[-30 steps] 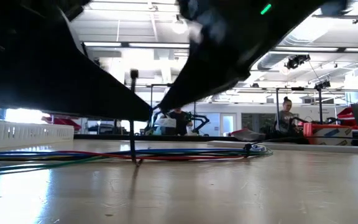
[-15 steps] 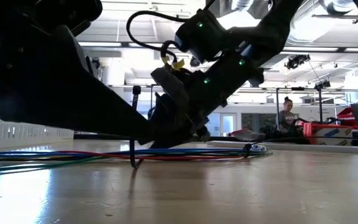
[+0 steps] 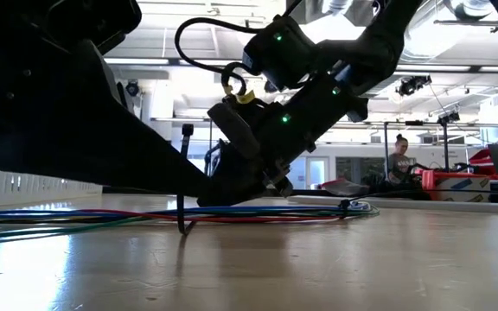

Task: Ziptie cables
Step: Wrap the zip tie on the cable

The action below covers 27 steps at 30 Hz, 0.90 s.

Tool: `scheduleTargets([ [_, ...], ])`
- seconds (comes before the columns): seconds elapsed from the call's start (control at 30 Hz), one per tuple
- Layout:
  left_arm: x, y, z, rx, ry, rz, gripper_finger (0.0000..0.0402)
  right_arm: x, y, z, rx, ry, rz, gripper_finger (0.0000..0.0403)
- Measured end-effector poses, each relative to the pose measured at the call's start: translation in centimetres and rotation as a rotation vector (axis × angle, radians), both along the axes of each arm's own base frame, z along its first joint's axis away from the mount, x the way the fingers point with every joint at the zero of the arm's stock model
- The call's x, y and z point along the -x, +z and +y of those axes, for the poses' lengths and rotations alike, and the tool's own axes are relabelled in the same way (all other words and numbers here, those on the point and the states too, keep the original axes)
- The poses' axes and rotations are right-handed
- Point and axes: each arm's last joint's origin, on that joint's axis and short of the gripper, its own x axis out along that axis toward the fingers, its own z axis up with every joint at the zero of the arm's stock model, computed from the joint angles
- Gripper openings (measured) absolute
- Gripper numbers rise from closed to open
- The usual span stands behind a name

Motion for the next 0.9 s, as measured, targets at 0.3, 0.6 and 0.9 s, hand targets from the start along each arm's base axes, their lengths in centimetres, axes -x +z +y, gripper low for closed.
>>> scheduleTargets([
  [0.3, 0.0, 0.0, 0.0, -0.003, 0.0, 0.003, 0.0, -0.2, 0.1, -1.0, -0.029, -0.043, -0.025, 0.0182],
  [0.6, 0.0, 0.0, 0.0, -0.001, -0.004, 0.005, 0.0, -0.8, -2.5, -1.3, -0.072, -0.069, -0.06, 0.0191],
  [0.9, 0.0, -0.1, 0.0, -0.001, -0.005, 0.007, 0.0, -0.8, -2.9, -1.1, -0.015, -0.022, -0.04, 0.01],
])
